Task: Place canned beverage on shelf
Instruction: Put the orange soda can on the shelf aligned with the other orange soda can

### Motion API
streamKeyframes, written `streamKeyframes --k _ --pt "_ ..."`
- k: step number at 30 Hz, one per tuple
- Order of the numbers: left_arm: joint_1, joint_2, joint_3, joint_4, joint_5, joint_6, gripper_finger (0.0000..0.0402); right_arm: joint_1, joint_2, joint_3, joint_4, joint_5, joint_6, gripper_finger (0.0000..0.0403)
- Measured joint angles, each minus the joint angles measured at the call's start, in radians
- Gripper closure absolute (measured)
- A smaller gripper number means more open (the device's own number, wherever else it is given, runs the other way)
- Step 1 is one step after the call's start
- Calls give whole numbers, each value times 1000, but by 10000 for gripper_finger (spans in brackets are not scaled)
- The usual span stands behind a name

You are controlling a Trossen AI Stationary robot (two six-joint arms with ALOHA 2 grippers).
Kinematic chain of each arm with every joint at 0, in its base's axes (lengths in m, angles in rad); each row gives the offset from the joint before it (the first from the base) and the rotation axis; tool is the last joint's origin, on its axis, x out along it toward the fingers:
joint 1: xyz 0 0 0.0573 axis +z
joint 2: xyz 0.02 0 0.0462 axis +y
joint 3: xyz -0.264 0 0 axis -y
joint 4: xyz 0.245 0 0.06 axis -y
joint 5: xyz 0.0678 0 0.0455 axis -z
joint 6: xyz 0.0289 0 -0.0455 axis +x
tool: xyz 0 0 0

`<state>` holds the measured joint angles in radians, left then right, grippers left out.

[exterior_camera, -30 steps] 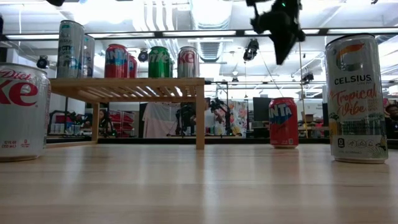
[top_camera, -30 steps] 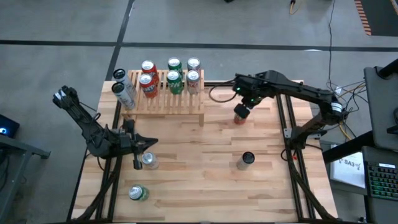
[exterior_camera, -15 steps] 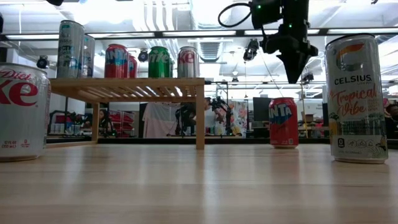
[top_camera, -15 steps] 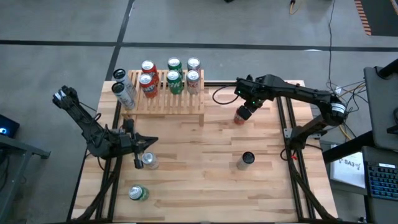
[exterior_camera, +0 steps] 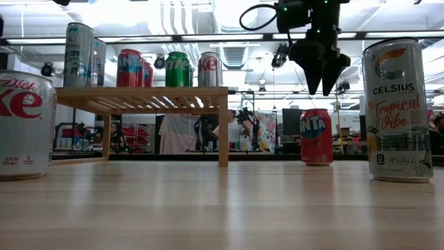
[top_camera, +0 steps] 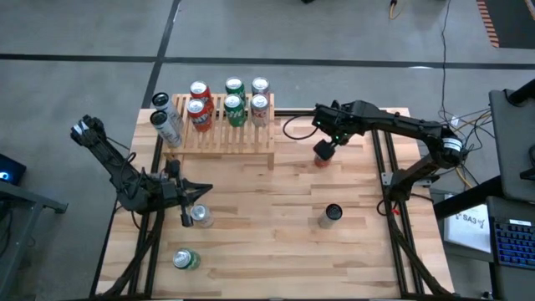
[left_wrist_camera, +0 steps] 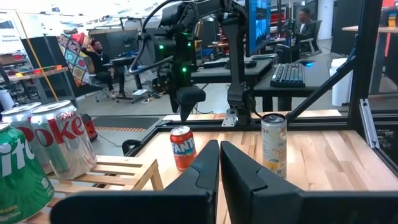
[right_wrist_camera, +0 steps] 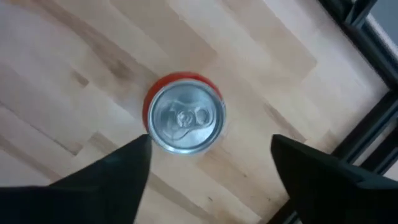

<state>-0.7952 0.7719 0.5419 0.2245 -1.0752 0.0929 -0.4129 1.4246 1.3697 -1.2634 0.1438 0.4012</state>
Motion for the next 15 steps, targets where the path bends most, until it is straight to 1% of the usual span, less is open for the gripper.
streamKeyframes --k 3,6,15 --pt "0 0 0 0 0 0 401 0 0 0 19 13 6 61" --pt "0 1 0 -1 0 0 401 0 0 -7 48 13 7 41" --pt "0 1 0 -1 0 0 401 0 0 -85 137 5 21 35"
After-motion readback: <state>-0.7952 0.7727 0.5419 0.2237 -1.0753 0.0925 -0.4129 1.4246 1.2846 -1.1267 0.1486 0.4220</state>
